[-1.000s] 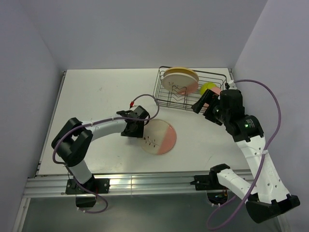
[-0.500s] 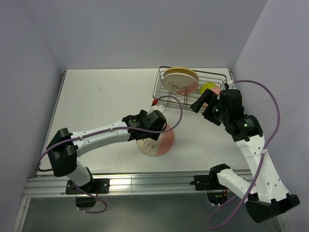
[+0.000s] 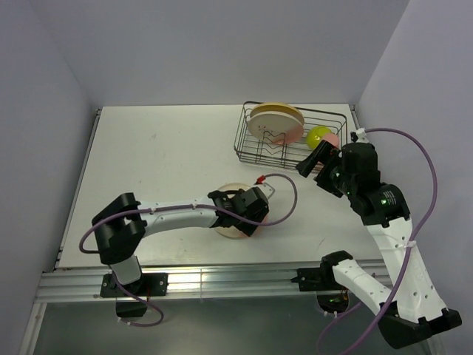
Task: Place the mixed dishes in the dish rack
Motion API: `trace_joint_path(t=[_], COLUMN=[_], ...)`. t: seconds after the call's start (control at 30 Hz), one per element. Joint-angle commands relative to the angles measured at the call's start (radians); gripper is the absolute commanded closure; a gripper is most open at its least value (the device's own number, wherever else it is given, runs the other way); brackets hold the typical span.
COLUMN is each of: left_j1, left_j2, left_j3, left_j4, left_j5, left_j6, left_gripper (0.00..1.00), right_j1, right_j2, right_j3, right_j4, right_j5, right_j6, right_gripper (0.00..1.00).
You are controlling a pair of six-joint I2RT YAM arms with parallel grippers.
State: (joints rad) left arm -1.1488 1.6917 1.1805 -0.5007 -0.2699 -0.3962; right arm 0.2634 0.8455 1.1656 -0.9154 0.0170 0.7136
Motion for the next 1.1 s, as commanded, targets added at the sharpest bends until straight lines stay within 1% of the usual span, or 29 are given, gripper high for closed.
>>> trace_joint_path(t=[0.0, 0.13, 0.27, 0.47, 0.53, 0.63, 0.7, 1.0, 1.03, 1.07], left_j1=[-0.052, -0.1, -0.111, -0.111, -0.111, -0.109, -0.109, -0.109, -0.109, -0.109], left_j2=[0.062, 0.126, 0.19, 0.263, 0.279, 0.324, 0.352, 0.419, 0.425, 0.428], left_j3=[0.065, 0.11, 0.099, 0.079, 0.074, 0.099, 0.108, 0.143, 0.143, 0.142], left_j4=[0.051, 0.054, 0.074, 0.07, 0.073, 0.045, 0.039, 0.001, -0.002, -0.005], left_j5=[0.034, 0.044, 0.034, -0.031, -0.078, -0.149, -0.163, -0.239, -0.244, -0.258], left_j6=[0.025, 0.033, 0.046, 0.051, 0.048, 0.042, 0.043, 0.033, 0.031, 0.027], left_gripper=[0.32, 0.32, 0.32, 0.33, 0.33, 0.33, 0.34, 0.46, 0.49, 0.53], right_j1=[-0.006, -0.006, -0.007, -0.006, -0.006, -0.006, -0.006, -0.006, -0.006, -0.006], right_j2=[-0.02, -0.019, -0.025, -0.026, -0.023, -0.014, -0.01, 0.0, 0.0, -0.003], right_j3=[0.049, 0.065, 0.062, 0.046, 0.042, 0.032, 0.029, 0.026, 0.023, 0.022], right_j4=[-0.03, -0.053, -0.059, -0.056, -0.051, -0.042, -0.037, -0.023, -0.025, -0.025], right_j5=[0.032, 0.04, 0.043, 0.035, 0.032, 0.026, 0.02, 0.011, 0.012, 0.015], right_j6=[0.003, -0.005, -0.006, -0.005, -0.005, -0.005, -0.005, -0.002, -0.003, -0.003], right_gripper=[0.01, 0.01, 0.01, 0.01, 0.01, 0.01, 0.01, 0.01, 0.01, 0.01])
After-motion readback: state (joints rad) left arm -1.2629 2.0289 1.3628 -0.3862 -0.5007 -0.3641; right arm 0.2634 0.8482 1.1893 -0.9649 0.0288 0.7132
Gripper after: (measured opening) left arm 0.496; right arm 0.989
